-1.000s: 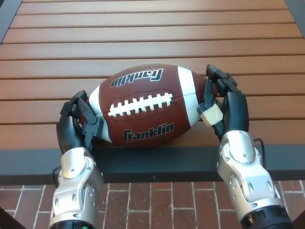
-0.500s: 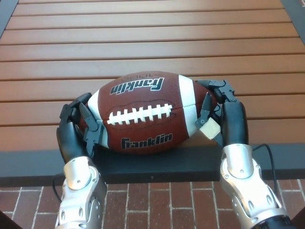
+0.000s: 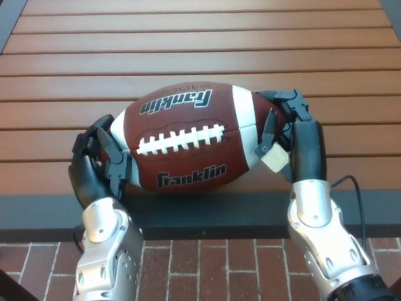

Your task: Pick up a football using both hands and turn around and walk towards another desk and put it on the desk

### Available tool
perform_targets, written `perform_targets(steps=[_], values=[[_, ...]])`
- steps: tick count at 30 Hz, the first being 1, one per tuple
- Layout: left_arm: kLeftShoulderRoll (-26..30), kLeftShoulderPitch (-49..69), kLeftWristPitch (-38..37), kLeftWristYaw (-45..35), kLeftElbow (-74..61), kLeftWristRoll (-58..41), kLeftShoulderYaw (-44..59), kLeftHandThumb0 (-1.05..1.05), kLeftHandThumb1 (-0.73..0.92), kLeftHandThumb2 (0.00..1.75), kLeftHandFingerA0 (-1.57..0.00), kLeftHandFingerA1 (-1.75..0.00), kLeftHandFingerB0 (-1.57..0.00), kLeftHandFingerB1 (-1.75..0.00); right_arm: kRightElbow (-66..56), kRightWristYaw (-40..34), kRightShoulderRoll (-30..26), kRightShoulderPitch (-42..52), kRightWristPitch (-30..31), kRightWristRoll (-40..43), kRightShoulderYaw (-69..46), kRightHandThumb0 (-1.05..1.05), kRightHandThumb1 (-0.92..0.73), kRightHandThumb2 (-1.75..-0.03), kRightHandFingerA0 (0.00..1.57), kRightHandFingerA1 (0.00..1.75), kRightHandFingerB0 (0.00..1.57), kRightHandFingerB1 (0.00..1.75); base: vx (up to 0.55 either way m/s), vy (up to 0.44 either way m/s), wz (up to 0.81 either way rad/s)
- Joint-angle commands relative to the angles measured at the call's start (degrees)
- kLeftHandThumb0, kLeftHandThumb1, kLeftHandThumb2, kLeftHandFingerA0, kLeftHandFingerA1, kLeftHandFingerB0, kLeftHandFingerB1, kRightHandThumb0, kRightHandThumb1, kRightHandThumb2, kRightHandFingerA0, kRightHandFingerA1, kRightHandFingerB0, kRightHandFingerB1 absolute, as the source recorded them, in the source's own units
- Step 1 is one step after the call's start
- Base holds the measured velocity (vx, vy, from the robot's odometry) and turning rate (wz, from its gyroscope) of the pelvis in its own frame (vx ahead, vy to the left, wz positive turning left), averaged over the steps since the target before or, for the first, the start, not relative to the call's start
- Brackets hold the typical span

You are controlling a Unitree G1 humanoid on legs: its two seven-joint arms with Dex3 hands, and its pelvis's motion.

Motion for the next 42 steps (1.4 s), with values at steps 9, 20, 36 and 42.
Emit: perform_targets(steps=[9,20,36,42], values=[[-6.3,-5.3,2.2,10.2,-14.6,11.5,-14.5,-0.09,0.50,1.22,-0.90,-1.70,-0.82,-1.61,-7.4,-8.1,12.1,0.0,-8.8,-0.5,-0.9,-0.18,-0.39,-1.32,0.91,1.71,0.81,1.59,0.00,0.000,0.00],[-2.8,-5.0,12.0,8.4,-30.3,18.7,-24.1,-0.15,0.40,1.15,-1.05,-1.54,-0.94,-1.46,-24.5,-10.5,15.3,4.5,-6.3,-0.3,2.7,-0.15,-0.41,-1.33,0.95,1.69,0.84,1.59,0.00,0.000,0.00],[0.7,14.6,13.9,10.5,-45.3,20.1,-38.2,-0.15,0.41,1.22,-1.00,-1.57,-0.89,-1.49,-39.4,-13.0,10.8,24.1,-4.0,0.1,17.6,-0.18,-0.50,-1.15,0.96,1.62,0.85,1.48,0.00,0.000,0.00],[2.3,22.7,11.1,12.3,-49.3,19.4,-43.3,-0.20,0.43,1.13,-1.21,-1.33,-1.06,-1.24,-43.0,-14.4,7.8,31.0,-4.6,-3.4,23.1,-0.22,-0.53,-1.07,0.92,1.62,0.80,1.48,0.00,0.000,0.00]])
